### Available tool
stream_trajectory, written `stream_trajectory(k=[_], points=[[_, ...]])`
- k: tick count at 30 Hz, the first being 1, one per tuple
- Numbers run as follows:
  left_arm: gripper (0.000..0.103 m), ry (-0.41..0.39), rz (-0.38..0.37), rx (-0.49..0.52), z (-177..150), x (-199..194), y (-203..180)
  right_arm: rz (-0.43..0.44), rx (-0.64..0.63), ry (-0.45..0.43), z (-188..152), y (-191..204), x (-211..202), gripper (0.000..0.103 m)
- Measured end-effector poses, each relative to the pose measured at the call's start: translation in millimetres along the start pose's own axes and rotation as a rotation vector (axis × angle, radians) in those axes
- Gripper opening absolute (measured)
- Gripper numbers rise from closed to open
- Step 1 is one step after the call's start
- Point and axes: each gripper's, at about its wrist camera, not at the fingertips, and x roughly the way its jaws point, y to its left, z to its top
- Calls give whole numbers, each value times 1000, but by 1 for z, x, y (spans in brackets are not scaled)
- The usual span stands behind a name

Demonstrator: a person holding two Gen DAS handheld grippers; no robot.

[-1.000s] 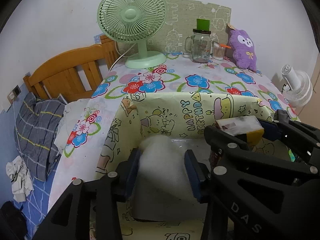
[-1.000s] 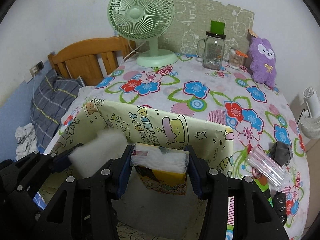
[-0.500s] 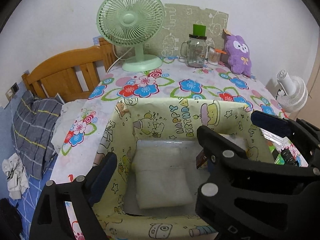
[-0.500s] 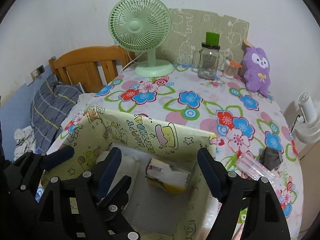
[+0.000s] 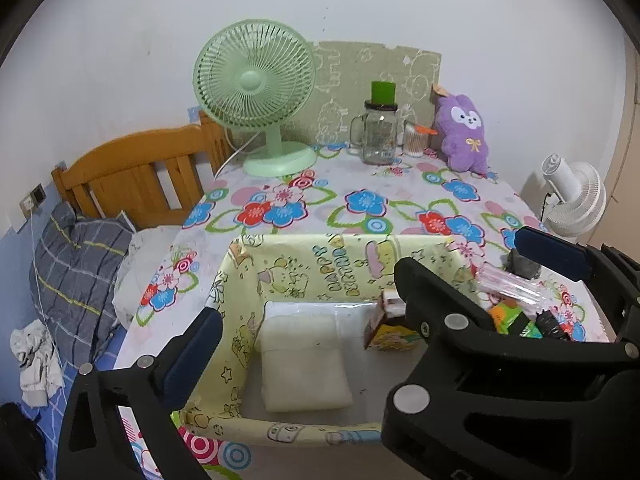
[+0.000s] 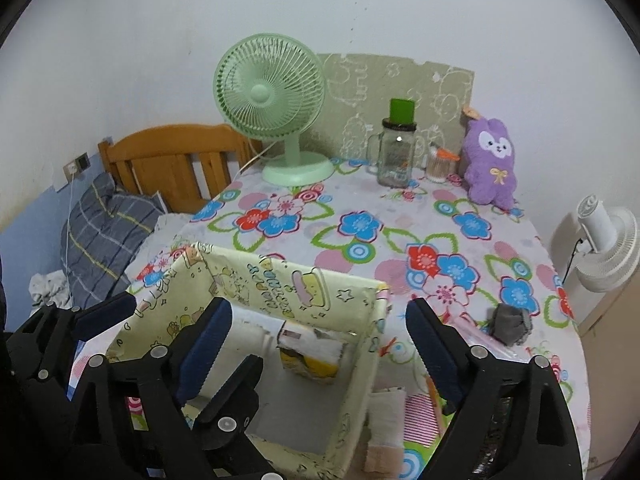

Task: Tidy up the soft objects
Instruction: 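Release the tissue pack into the box while the left tool releases the cloth inside, then withdraw both tools from the box toward the remaining items on the table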

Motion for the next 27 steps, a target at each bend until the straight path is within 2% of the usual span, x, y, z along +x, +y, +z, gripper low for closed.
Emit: stream_trajectory(k=[8, 27], points=[[103, -42, -5, 15, 4, -18, -15, -21, 30, -59, 0, -14, -26, 99], [103, -139, -22, 41, 10, -54, -55, -55, 49, -152, -1, -45, -77, 103]])
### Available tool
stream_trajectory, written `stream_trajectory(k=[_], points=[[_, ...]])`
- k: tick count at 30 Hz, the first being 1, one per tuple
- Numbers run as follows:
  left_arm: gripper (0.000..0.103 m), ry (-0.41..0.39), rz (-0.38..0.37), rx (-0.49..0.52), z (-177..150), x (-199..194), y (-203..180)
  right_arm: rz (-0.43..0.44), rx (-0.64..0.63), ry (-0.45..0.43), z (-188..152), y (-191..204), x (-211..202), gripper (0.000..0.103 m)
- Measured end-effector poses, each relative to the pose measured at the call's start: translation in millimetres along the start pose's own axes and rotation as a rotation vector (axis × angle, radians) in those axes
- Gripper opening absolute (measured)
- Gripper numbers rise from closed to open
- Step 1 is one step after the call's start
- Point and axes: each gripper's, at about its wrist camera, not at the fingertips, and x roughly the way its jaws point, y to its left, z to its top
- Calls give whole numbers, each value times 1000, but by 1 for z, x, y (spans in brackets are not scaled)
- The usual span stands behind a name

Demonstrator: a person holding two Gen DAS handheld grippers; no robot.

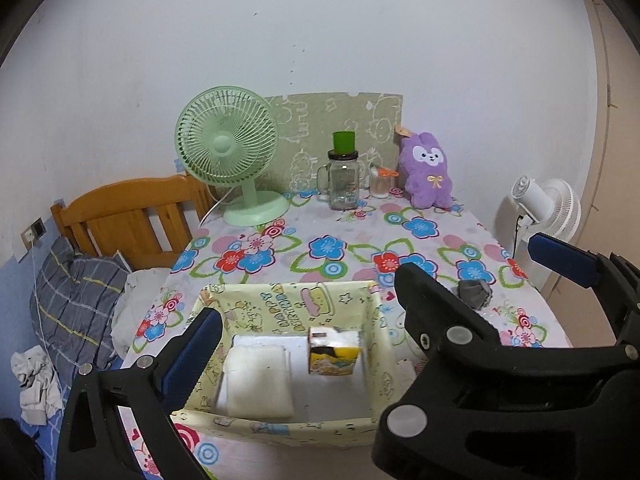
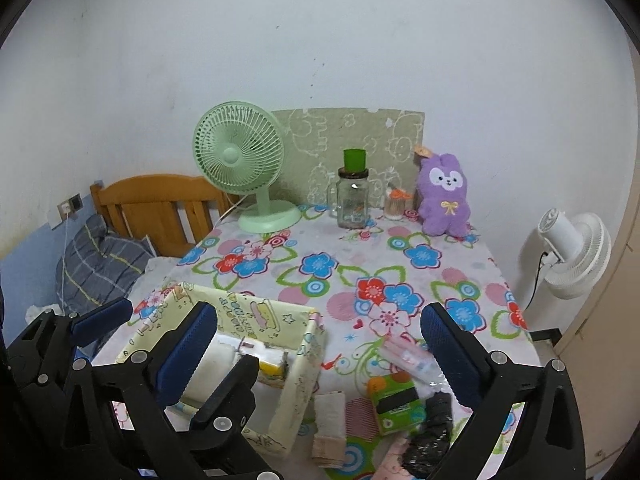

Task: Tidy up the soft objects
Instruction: 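Withdraw both tools from the box toward the remaining items on the table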

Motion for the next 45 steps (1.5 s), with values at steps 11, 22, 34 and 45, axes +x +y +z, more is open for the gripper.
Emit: stream_trajectory(k=[11, 22, 34, 45], points=[[103, -15, -25, 16, -1, -5, -31, -19, 21, -10, -7, -28, -15, 103], [102, -14, -67, 28, -5, -4, -57, -40, 24, -26, -16, -53, -25, 103], [100, -47, -111, 14, -18, 1, -85, -42, 40, -18, -32, -80, -23, 103], [98, 18, -154, 32, -34, 20, -112, -66, 88, 0, -56, -106, -16, 103]])
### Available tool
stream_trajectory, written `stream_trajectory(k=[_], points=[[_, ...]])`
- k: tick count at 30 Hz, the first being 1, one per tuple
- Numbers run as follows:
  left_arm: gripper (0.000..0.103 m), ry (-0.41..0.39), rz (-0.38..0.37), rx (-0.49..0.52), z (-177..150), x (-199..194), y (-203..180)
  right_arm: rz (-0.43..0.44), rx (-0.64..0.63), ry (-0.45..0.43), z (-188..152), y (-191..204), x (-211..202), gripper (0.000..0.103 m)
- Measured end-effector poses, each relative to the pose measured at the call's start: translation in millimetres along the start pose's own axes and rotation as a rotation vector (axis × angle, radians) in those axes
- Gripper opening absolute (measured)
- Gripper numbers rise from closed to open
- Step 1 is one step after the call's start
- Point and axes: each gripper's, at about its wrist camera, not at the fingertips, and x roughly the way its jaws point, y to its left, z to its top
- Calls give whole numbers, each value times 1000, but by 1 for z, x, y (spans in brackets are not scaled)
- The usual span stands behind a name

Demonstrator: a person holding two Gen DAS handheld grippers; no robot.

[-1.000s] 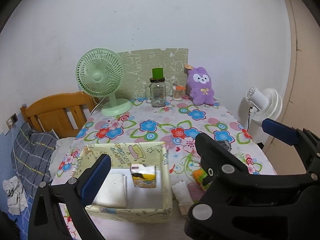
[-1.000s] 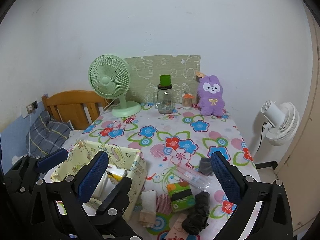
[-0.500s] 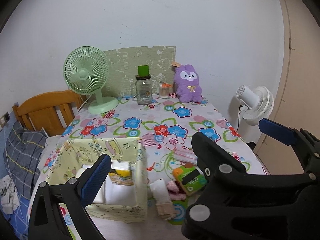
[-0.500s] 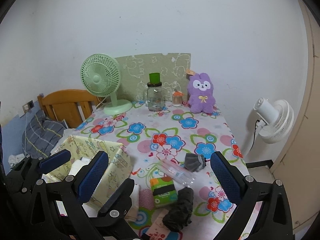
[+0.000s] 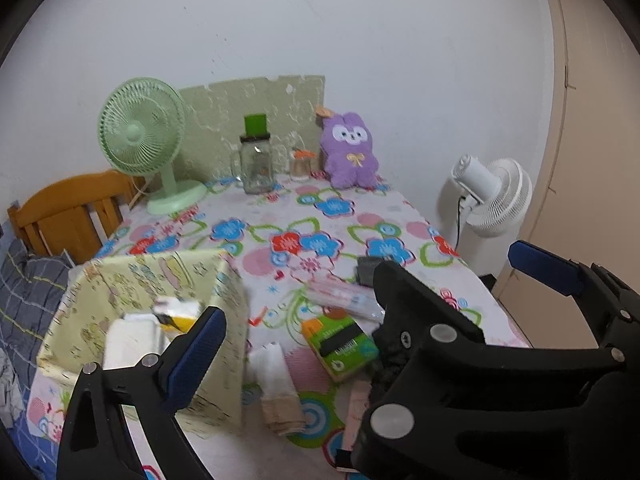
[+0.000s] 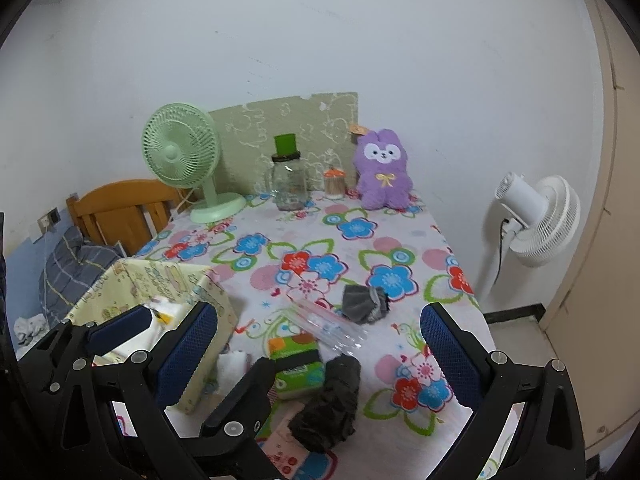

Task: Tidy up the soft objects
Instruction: 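Withdraw both tools from the box toward the remaining items on the table, then grasp the black cloth item with the right tool while the left grasps the green tissue pack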

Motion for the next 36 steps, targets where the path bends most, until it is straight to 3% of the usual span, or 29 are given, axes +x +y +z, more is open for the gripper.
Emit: stream_trajectory(k=[16, 23, 30, 36], points=[[94, 87, -28, -7, -22, 32, -19, -21, 25, 45, -25, -26, 21, 103], [84, 165, -15, -18, -33, 54, -21, -36, 28, 112, -38, -34, 41, 102], [71, 241, 6, -12, -46, 69, -21, -31, 13, 183, -50, -34, 63, 94], [69, 238, 16, 5, -49, 72, -21, -16, 22, 232, -56, -33, 76, 85]])
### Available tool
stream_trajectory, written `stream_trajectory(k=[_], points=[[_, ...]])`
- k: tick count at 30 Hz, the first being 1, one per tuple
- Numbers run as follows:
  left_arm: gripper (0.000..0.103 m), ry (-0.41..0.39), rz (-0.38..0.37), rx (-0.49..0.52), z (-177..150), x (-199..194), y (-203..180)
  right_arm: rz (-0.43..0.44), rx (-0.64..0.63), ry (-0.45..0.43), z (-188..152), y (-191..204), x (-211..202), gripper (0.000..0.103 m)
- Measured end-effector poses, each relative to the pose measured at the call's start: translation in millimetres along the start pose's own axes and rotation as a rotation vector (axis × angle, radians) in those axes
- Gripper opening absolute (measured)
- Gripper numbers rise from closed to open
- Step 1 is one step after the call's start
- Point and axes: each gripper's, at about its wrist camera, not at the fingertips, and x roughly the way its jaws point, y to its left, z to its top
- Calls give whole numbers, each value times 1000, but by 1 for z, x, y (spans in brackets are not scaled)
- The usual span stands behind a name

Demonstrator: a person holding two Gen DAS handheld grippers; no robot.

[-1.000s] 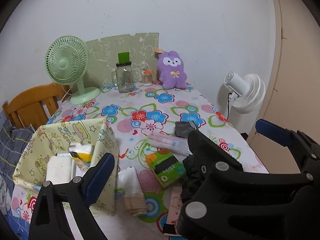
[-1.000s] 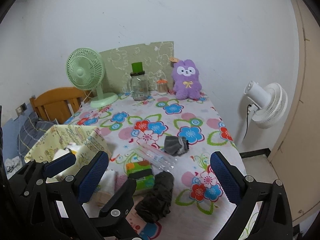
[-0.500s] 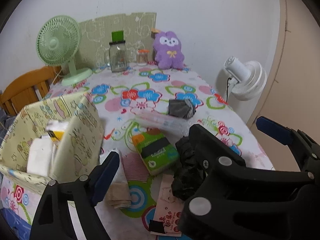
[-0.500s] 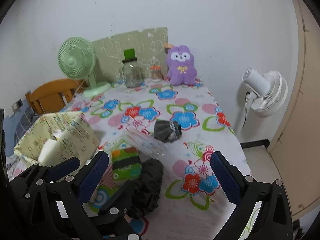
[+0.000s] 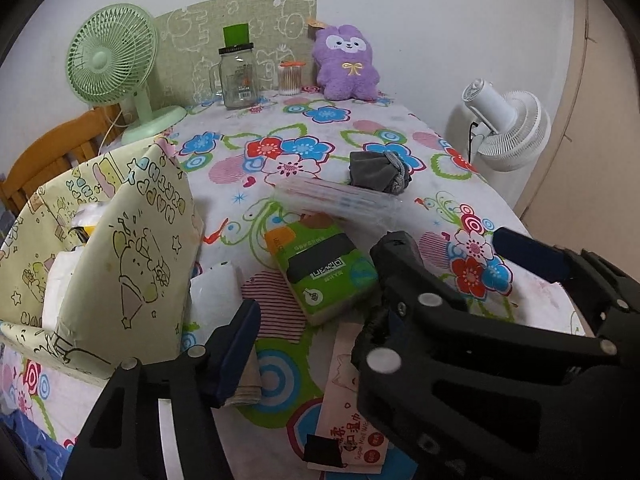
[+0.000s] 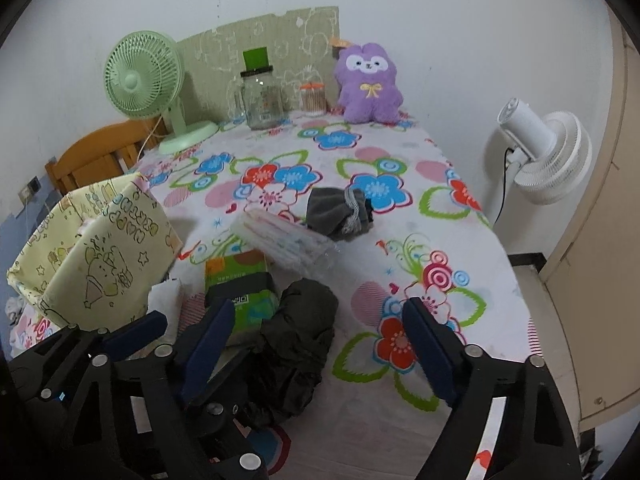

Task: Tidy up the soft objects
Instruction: 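Grasp the black cloth item with the right tool while the left grasps the green tissue pack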

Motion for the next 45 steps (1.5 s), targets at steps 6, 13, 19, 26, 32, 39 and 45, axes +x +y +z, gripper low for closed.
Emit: stream_trajectory(k=[6, 13, 19, 26, 32, 39, 45], points=[[69, 28, -3, -14, 1, 8, 3, 52, 27, 87, -3, -1, 16, 66], [73, 43, -17, -15, 1, 11, 4, 80, 33, 122, -4, -1, 23, 32], [75, 38, -25, 2, 7, 11, -2, 58, 39, 105, -1, -5, 19, 25], [75, 36, -5, -9, 15, 20, -5, 13, 47, 77, 6, -17, 17, 22], [74, 47, 9, -15, 23, 31, -7, 1, 58, 68, 11, -25, 19, 22], [66, 71, 22, -20, 28, 44, -7, -4, 63, 78, 15, -28, 26, 22], [60, 76, 8, -19, 28, 46, -6, -4, 67, 88, 15, -29, 30, 22]])
